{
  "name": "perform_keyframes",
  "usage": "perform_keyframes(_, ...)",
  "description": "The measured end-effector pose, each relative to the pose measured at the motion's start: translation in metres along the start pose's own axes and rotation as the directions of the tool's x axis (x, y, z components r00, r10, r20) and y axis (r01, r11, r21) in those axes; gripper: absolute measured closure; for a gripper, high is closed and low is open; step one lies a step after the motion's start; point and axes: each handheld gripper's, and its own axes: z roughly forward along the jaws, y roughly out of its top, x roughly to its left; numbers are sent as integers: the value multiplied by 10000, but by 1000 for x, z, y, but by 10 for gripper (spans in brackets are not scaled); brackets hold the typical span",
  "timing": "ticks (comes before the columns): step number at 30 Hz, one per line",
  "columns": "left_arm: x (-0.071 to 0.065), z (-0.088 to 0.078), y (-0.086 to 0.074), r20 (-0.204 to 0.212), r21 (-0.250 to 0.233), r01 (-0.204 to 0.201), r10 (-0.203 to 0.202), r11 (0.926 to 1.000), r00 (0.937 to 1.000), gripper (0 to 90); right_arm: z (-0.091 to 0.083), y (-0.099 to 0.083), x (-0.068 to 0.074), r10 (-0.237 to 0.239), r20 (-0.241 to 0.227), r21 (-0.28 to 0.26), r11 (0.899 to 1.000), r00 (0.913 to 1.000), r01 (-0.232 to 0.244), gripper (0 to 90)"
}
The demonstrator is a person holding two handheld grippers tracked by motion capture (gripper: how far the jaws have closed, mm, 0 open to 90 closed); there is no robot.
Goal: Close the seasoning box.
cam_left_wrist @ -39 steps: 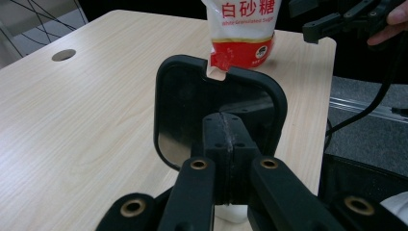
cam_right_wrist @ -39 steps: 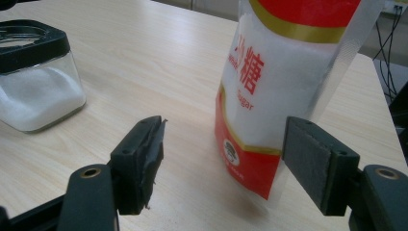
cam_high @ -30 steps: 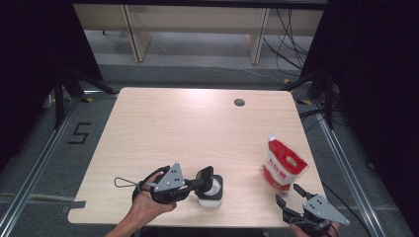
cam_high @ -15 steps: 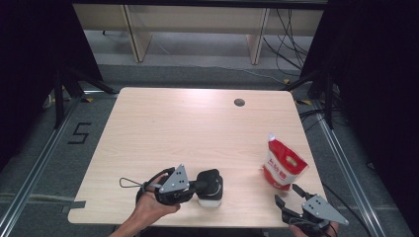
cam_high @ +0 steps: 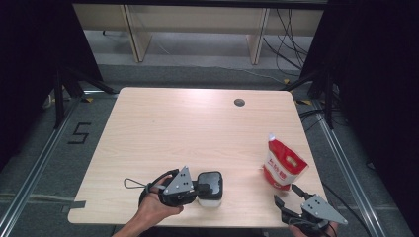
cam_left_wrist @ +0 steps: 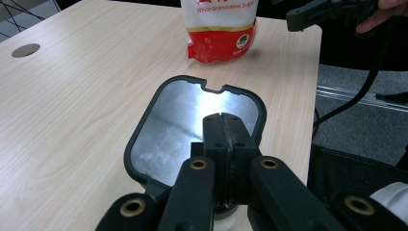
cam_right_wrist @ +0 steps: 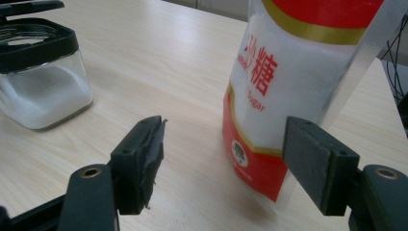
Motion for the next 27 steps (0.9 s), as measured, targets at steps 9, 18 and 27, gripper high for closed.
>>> perform_keyframes(9,-2,7,-2,58,255,-212,210,9995,9998,890,0,0,1,59,-30,63,10000,10000,-59,322)
perform_keyframes(18,-4,9,-3,116,204,-70,67,9998,9999,889,0,1,1,-133,-4,15,9999,9999,133,323)
perform_keyframes(27,1,0,-1,64,-81,237,-236,9997,9997,781,0,0,3,167,-121,67,9998,9998,-166,323)
